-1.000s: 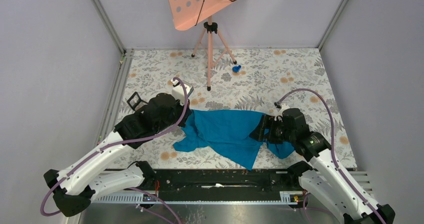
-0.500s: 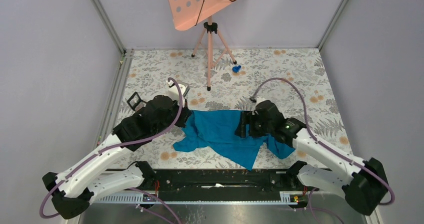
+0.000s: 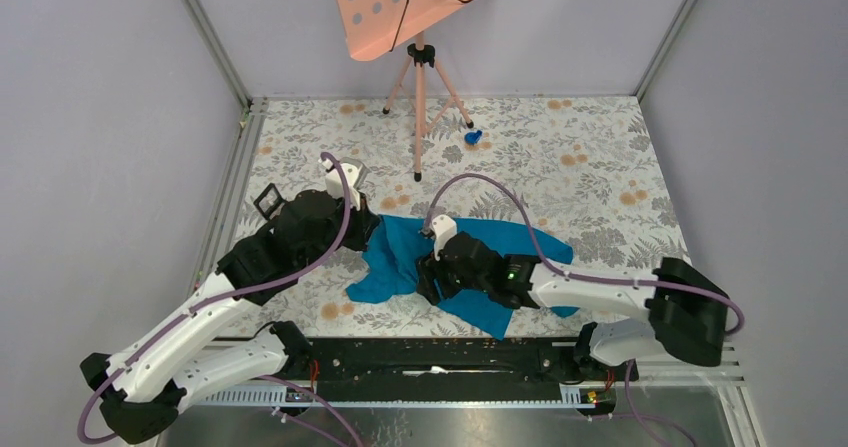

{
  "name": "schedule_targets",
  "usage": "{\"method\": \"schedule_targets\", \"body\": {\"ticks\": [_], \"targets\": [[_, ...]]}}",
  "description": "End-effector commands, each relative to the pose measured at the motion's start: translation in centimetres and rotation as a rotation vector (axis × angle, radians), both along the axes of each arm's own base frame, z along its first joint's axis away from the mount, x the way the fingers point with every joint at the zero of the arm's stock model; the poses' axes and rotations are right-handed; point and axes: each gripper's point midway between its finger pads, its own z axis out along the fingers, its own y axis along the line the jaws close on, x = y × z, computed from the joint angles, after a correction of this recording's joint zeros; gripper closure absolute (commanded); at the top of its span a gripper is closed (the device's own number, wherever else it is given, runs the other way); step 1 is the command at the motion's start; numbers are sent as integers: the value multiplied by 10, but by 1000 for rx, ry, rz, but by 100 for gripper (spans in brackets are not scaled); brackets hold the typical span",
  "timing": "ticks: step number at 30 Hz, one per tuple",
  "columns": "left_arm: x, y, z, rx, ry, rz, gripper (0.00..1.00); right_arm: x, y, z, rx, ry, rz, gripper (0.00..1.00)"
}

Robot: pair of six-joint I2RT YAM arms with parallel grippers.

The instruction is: Pin the brooch onto the clothing

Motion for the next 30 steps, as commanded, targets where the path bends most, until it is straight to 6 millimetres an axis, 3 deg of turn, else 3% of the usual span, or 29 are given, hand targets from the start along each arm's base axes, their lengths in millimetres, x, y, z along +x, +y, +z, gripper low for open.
{"method": "schedule_targets", "body": {"ticks": [1, 5, 9, 11, 13, 16, 19, 20, 23, 25, 30], "targets": [[4, -1, 35, -87, -73, 8, 100, 32, 8, -2, -73, -154, -44, 35], [4, 0, 39, -84, -76, 9, 100, 44, 3, -17, -175, -213, -52, 34], [4, 1, 41, -84, -79, 10, 100, 48, 1, -29, -218, -237, -57, 22], [4, 1, 41, -85, -80, 11, 100, 54, -2, -33, -246, -257, -84, 22], [5, 3, 41, -80, -79, 16, 100, 63, -8, -34, -282, -286, -126, 37], [6, 7, 43, -68, -82, 31, 100, 69, -17, -21, -304, -310, -179, 68], [9, 18, 50, -50, -107, 71, 100, 70, -38, 7, -303, -336, -244, 95], [9, 21, 52, -44, -117, 84, 100, 70, -46, 20, -292, -351, -268, 100], [9, 30, 66, -47, -165, 102, 100, 69, -76, 67, -232, -414, -342, 100], [6, 32, 84, -70, -220, 80, 100, 65, -93, 110, -156, -465, -362, 100], [-11, 28, 164, -150, -396, -46, 100, 40, -125, 228, 45, -614, -267, 100]]}}
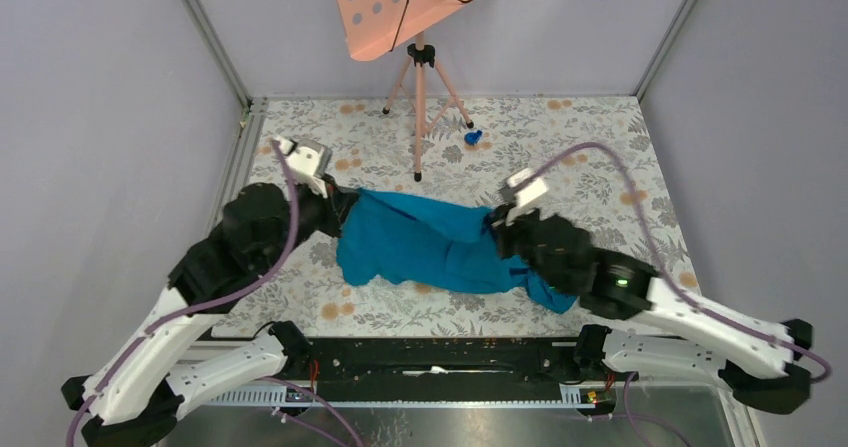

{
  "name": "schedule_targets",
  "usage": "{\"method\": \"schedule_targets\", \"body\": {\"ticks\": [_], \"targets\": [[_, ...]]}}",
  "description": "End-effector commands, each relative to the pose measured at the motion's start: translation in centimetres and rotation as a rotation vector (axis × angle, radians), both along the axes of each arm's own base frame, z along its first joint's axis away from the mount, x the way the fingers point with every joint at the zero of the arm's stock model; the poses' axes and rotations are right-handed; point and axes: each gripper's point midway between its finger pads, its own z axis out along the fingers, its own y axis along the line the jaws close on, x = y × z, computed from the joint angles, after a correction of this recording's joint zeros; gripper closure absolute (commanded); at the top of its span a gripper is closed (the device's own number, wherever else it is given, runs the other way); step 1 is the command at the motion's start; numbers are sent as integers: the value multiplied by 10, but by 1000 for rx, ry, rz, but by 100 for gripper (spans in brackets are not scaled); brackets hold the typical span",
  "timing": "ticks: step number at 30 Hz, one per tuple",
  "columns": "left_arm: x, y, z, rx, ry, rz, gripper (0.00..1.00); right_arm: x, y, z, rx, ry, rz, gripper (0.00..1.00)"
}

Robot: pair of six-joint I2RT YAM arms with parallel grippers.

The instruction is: Pin the brooch onto the clothing

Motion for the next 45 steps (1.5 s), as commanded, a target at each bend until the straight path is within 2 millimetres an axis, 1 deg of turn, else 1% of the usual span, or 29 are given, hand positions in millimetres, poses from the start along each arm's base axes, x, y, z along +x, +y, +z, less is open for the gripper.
{"method": "schedule_targets", "body": {"ticks": [1, 2, 5, 7, 8, 9, 11, 13, 14, 16, 17, 19, 20, 21, 22, 23, 25, 28, 30, 35, 37, 38, 39, 40, 41, 42, 43, 44, 45], "targets": [[-14, 2, 116, -114, -267, -97, 100, -17, -36, 106, 97, -165, 65, 100], [-18, 3, 134, -113, -292, -118, 100, -23, -42, 126, 112, -190, 97, 100], [-28, 3, 175, -103, -334, -173, 100, -47, -51, 180, 179, -232, 211, 100], [-37, 0, 199, -121, -367, -226, 100, -61, -52, 206, 216, -235, 285, 96], [-48, -1, 217, -146, -400, -267, 100, -71, -52, 221, 242, -233, 332, 96], [-57, -3, 231, -166, -423, -313, 100, -81, -51, 233, 269, -228, 387, 96], [-72, -4, 254, -207, -451, -370, 100, -93, -56, 257, 328, -235, 423, 96], [-81, -3, 267, -235, -462, -398, 100, -97, -61, 270, 358, -255, 428, 96], [-83, -2, 271, -249, -463, -399, 100, -94, -65, 271, 361, -261, 405, 96], [-81, -5, 270, -265, -456, -396, 100, -80, -72, 264, 342, -262, 314, 98], [-77, -8, 264, -268, -441, -391, 100, -71, -79, 261, 334, -267, 252, 100], [-63, -21, 248, -272, -395, -377, 100, -49, -83, 237, 276, -257, 123, 100], [-50, -33, 230, -263, -342, -371, 100, -38, -87, 226, 244, -264, 49, 100], [-43, -41, 223, -262, -319, -367, 100, -26, -91, 212, 205, -266, -26, 99], [-31, -52, 206, -247, -273, -358, 100, -15, -96, 197, 164, -267, -111, 97], [-16, -65, 185, -230, -216, -342, 100, -4, -100, 182, 122, -271, -190, 95], [12, -83, 146, -185, -124, -289, 100, 12, -103, 152, 74, -264, -297, 99], [49, -107, 83, -106, -5, -222, 100, 39, -95, 93, 141, -111, -312, 100], [69, -124, 37, -62, 82, -201, 100, 58, -98, 52, 163, -2, -341, 100], [124, -143, -79, 50, 309, -90, 100, 101, -119, -52, 70, 238, -498, 100], [140, -146, -115, 96, 380, -68, 100, 109, -123, -89, 74, 363, -537, 100], [145, -148, -128, 113, 399, -63, 100, 113, -123, -106, 63, 422, -547, 100], [145, -153, -136, 119, 417, -91, 95, 115, -123, -110, 66, 450, -544, 96], [146, -156, -141, 127, 422, -106, 82, 116, -121, -117, 48, 489, -539, 86], [147, -157, -142, 128, 421, -113, 59, 116, -117, -118, 31, 514, -517, 69], [147, -157, -139, 126, 410, -113, 34, 112, -115, -118, 15, 544, -494, 58], [147, -155, -133, 121, 392, -107, 25, 109, -113, -115, 7, 560, -477, 49], [147, -150, -128, 120, 372, -93, 19, 107, -112, -111, 5, 565, -467, 33], [145, -146, -120, 110, 347, -90, 16, 104, -113, -107, 7, 566, -464, 21]]}}
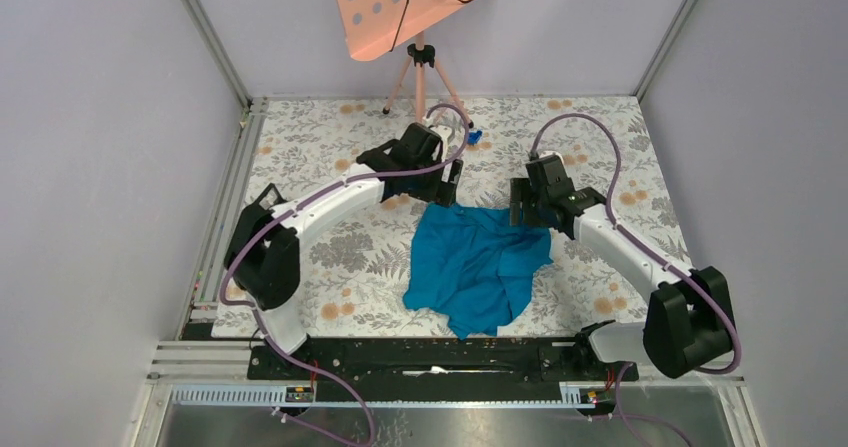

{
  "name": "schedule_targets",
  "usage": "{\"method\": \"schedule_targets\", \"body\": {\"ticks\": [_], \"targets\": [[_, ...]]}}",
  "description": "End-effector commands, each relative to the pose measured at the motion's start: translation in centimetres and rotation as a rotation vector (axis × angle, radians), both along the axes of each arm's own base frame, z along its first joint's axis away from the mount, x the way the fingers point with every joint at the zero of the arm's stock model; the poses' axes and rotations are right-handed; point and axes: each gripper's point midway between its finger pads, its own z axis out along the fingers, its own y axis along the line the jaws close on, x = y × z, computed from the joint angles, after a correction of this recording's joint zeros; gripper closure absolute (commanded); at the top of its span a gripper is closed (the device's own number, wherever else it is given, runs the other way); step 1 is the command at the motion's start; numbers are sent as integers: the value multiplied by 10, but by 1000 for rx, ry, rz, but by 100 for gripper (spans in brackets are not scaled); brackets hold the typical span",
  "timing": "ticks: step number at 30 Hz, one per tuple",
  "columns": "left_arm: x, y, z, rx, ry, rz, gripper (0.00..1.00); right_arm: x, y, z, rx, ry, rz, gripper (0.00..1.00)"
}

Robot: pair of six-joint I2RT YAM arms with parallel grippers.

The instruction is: Pin the brooch onto the clothing

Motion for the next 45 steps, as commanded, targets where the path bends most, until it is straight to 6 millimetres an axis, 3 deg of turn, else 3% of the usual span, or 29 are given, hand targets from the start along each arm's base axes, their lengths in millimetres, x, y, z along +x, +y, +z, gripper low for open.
{"method": "schedule_targets", "body": {"ticks": [1, 5, 7, 11, 16, 24, 36, 45], "targets": [[13, 1, 80, -132, -229, 29, 13, 0, 19, 45, 106, -47, 54, 13], [-6, 32, 108, -155, -316, 70, 5, -25, 19, 50, 153, -34, 78, 7], [-18, 42, 103, -171, -312, 82, 2, -39, 17, 47, 170, -12, 76, 7], [-37, 51, 64, -207, -214, 114, 2, -65, 10, 33, 181, 40, 55, 8], [-54, 42, 10, -254, -58, 137, 10, -78, 9, 14, 196, 89, 28, 15], [-56, 25, -39, -309, 63, 168, 19, -84, 7, -21, 189, 143, -49, 20], [-40, 43, -83, -163, 46, 297, 31, -80, 11, -33, 218, 129, -70, 21], [-45, 30, -107, -91, 67, 277, 37, -72, -7, -43, 114, 130, -137, 21]]}}
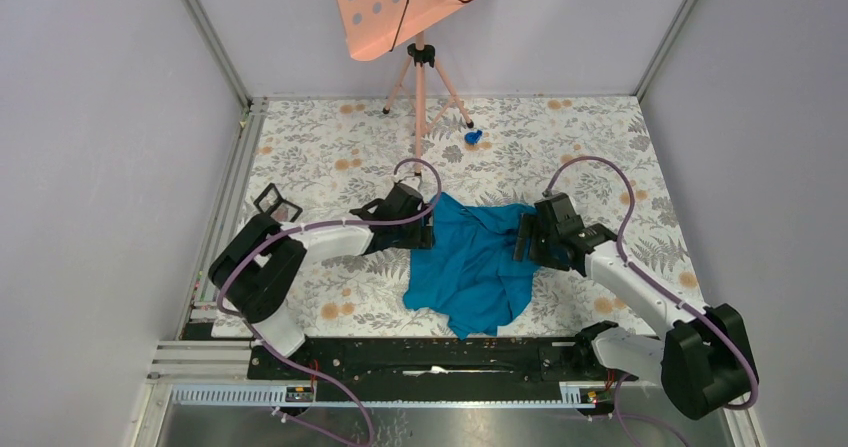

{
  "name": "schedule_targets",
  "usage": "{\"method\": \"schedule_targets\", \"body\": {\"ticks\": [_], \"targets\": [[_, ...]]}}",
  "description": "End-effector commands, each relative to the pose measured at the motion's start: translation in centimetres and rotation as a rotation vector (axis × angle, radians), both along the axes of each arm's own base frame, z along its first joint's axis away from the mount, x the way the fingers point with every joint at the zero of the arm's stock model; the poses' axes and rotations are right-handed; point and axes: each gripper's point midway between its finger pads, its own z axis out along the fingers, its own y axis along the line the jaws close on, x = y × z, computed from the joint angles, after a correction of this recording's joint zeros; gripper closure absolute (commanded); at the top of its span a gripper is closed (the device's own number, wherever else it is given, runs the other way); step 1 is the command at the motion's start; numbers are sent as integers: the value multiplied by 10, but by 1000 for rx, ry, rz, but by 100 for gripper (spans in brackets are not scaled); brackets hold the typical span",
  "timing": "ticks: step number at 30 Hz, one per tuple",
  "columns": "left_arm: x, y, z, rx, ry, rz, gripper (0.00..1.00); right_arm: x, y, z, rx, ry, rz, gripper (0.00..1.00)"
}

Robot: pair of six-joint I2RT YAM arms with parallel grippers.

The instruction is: Pin the brooch onto the clothing

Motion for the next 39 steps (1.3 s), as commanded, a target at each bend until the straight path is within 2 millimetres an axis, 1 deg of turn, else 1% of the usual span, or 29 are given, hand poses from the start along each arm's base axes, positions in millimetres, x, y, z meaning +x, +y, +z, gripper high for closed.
{"method": "schedule_targets", "body": {"ticks": [1, 3, 6, 7, 8, 10, 12, 13, 14, 16, 18, 19, 21, 25, 26, 27, 29, 30, 32, 34, 36, 39], "targets": [[13, -13, -1, 11, -34, 6, 40, 11, -10, -3, -68, -16, -45, 21], [15, -13, -5, 26, -34, 5, 51, 15, -11, -5, -87, -19, -45, 23], [19, -7, -8, 63, -48, 19, 71, 25, -12, -5, -116, -31, -42, 32], [21, -6, -8, 75, -56, 22, 79, 29, -13, -4, -129, -35, -36, 38], [23, -3, -8, 89, -64, 26, 86, 33, -13, -1, -141, -42, -31, 46], [26, 1, -4, 110, -82, 37, 100, 39, -16, 8, -169, -51, -28, 64], [31, 7, 7, 129, -119, 59, 100, 43, -21, 22, -201, -71, -29, 78], [34, 13, 16, 140, -147, 78, 100, 44, -25, 32, -217, -85, -29, 85], [38, 19, 36, 139, -198, 101, 100, 45, -29, 42, -240, -104, -31, 91], [45, 34, 70, 157, -294, 145, 100, 48, -41, 70, -284, -168, -42, 100], [50, 52, 113, 189, -398, 184, 100, 50, -55, 102, -330, -251, -77, 100], [52, 60, 137, 199, -451, 204, 100, 52, -60, 123, -342, -304, -93, 100], [52, 80, 179, 239, -533, 239, 100, 50, -72, 163, -359, -400, -124, 100], [43, 120, 259, 283, -689, 323, 100, 46, -91, 236, -388, -564, -189, 100], [39, 128, 278, 279, -728, 337, 100, 44, -96, 255, -389, -608, -207, 100], [32, 137, 302, 256, -777, 357, 100, 42, -99, 272, -386, -653, -220, 100], [20, 150, 341, 213, -862, 364, 100, 35, -105, 308, -368, -745, -243, 100], [13, 152, 362, 180, -909, 344, 100, 30, -107, 327, -350, -795, -248, 100], [-3, 151, 401, 117, -1009, 259, 100, 20, -104, 366, -290, -906, -221, 100], [-20, 150, 438, 72, -1110, 168, 100, 9, -89, 401, -194, -1014, -128, 100], [-37, 152, 471, 32, -1194, 108, 100, -6, -77, 432, -114, -1112, -41, 100], [-62, 157, 516, -21, -1300, 41, 100, -30, -62, 468, -23, -1230, 70, 100]]}}
